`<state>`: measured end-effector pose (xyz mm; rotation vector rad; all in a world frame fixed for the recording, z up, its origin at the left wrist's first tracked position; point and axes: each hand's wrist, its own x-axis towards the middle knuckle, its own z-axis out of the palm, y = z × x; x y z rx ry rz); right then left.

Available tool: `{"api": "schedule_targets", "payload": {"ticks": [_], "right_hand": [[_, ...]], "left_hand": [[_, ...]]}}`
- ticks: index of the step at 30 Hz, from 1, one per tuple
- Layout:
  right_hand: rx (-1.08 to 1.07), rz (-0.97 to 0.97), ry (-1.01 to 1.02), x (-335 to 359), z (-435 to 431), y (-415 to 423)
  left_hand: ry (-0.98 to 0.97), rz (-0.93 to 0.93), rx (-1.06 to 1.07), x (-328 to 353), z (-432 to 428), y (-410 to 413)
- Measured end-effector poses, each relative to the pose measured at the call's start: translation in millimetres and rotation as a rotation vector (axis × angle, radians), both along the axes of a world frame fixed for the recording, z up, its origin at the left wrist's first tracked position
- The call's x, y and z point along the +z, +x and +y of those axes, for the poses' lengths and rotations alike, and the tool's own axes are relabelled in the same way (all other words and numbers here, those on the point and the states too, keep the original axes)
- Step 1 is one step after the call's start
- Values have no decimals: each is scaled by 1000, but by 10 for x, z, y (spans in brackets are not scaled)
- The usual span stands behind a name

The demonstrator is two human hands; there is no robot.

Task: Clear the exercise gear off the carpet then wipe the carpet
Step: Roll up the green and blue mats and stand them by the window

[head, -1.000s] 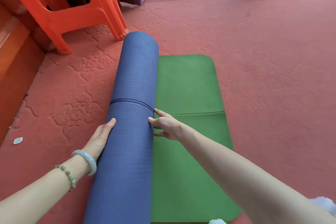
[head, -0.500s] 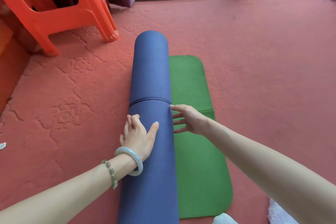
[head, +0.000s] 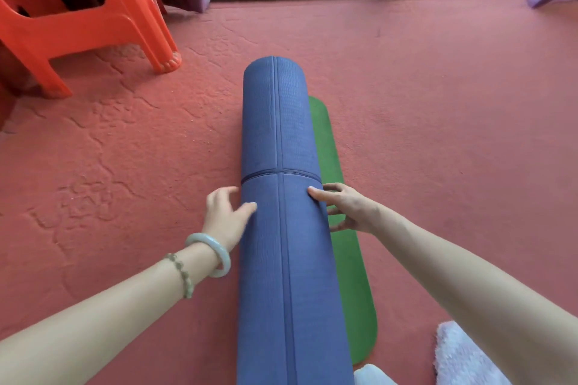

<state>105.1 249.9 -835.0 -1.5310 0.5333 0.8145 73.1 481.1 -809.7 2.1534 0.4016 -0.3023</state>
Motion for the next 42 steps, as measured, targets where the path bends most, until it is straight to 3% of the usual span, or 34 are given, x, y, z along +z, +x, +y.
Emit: {"api": "schedule_targets", "payload": {"ticks": [3, 7, 16, 20, 26, 32, 36, 42], "right_hand": [[-32, 27, 6, -5, -114, -4], [-98, 34, 34, -26, -257, -11], [-211, -15, 29, 169, -558, 19], [-55, 67, 132, 241, -647, -20], [-56, 132, 117, 193, -707, -36], [-96, 66, 81, 198, -859, 2], [-232, 92, 208, 113, -991, -69], [-347, 135, 429, 81, -1091, -95]], "left_hand": [[-344, 395, 164, -236, 134, 3], [-512, 506, 57, -347, -31, -104], [-512, 415, 16, -224, -692, -33], [-493, 391, 21, -147, -973, -15], [-707, 450, 161, -304, -803, 116], [-761, 529, 93, -438, -897, 104], [-802, 567, 34, -359, -1042, 122], [-779, 507, 177, -549, -1270, 211]]}}
